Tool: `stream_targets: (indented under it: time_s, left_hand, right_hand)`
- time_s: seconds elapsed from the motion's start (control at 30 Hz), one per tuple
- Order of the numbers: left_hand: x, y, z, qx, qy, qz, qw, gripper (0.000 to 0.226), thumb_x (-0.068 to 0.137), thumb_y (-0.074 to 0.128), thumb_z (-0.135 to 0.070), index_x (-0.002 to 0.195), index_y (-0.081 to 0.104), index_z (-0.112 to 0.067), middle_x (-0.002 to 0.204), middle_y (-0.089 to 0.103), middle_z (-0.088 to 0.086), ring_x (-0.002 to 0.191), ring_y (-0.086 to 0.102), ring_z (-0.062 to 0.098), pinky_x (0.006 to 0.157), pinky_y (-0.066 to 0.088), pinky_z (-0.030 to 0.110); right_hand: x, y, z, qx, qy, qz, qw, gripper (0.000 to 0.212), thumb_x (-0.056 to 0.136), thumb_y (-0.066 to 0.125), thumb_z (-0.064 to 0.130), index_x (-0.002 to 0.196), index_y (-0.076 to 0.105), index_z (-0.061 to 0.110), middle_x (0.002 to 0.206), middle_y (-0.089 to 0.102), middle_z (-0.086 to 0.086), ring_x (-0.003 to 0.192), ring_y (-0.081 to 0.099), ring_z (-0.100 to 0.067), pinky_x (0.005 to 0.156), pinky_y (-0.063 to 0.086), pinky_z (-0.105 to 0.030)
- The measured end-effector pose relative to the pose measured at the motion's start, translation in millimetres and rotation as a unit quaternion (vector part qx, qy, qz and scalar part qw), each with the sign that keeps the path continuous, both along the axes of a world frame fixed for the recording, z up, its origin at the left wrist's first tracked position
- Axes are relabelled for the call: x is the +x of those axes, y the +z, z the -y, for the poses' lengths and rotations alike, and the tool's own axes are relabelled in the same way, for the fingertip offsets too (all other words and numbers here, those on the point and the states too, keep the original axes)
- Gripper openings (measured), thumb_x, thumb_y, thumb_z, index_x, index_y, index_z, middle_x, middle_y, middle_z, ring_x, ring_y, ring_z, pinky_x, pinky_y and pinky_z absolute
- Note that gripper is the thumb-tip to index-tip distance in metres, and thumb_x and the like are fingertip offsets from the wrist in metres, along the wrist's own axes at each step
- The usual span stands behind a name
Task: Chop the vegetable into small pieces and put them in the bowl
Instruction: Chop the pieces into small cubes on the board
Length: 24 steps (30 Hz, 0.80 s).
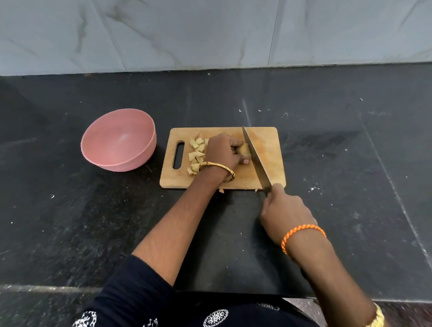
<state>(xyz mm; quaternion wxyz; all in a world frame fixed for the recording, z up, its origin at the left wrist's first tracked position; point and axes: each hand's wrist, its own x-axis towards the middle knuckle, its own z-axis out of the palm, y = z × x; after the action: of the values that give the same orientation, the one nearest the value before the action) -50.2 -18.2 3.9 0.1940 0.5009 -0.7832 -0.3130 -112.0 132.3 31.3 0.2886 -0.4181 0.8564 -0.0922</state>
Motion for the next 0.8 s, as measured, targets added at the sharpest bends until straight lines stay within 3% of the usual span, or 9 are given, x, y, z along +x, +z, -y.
stream_targets:
  time_s: [0.1,0.2,0.37,0.63,0.8]
  left_hand:
    - [-1,1,0,0.01,0.007,0.006,1.0,0.049,0.066,0.082,-0.011,0.111,0.065,-0.003,0.105,0.068,0.011,0.095,0.062,0.02,0.086,0.047,0.023]
    - [-1,2,2,0.021,0.005,0.016,1.0,0.054,0.063,0.084,-0.014,0.112,0.065,-0.004,0.105,0.068,0.01,0.095,0.062,0.022,0.089,0.049,0.028]
    - [-1,2,4,0.018,0.0,0.04,0.999,0.056,0.064,0.084,-0.019,0.115,0.064,-0.006,0.106,0.068,0.009,0.097,0.061,0.023,0.09,0.047,0.027]
    - [-1,0,3,0.021,0.007,0.027,0.999,0.056,0.063,0.084,-0.019,0.113,0.065,-0.005,0.107,0.069,0.01,0.095,0.063,0.023,0.092,0.049,0.034]
    - [-2,0,3,0.023,0.01,0.018,1.0,0.056,0.062,0.085,-0.019,0.113,0.065,-0.005,0.108,0.069,0.01,0.096,0.063,0.023,0.092,0.049,0.034]
  right_hand:
    - [-10,16,-26,0.008,-0.01,0.014,1.0,0.02,0.098,0.028,0.03,0.092,0.042,0.018,0.079,0.05,-0.009,0.084,0.06,-0.039,0.075,0.052,-0.041]
    - [-16,25,-26,-0.038,-0.033,0.041,0.998,0.023,0.096,0.032,0.03,0.08,0.043,0.018,0.077,0.055,-0.015,0.075,0.061,-0.04,0.07,0.056,-0.049]
    - [-20,3,16,-0.091,-0.026,0.062,0.994,0.027,0.097,0.033,0.028,0.093,0.053,0.01,0.094,0.06,-0.019,0.082,0.058,-0.034,0.08,0.051,-0.042]
    - [-21,-6,31,-0.12,-0.029,0.063,0.99,0.028,0.097,0.033,0.028,0.092,0.052,0.009,0.093,0.058,-0.017,0.081,0.059,-0.033,0.079,0.051,-0.044]
    - [-26,-5,38,-0.121,-0.028,0.053,0.991,0.027,0.097,0.033,0.027,0.092,0.052,0.008,0.091,0.058,-0.014,0.079,0.057,-0.031,0.073,0.048,-0.037]
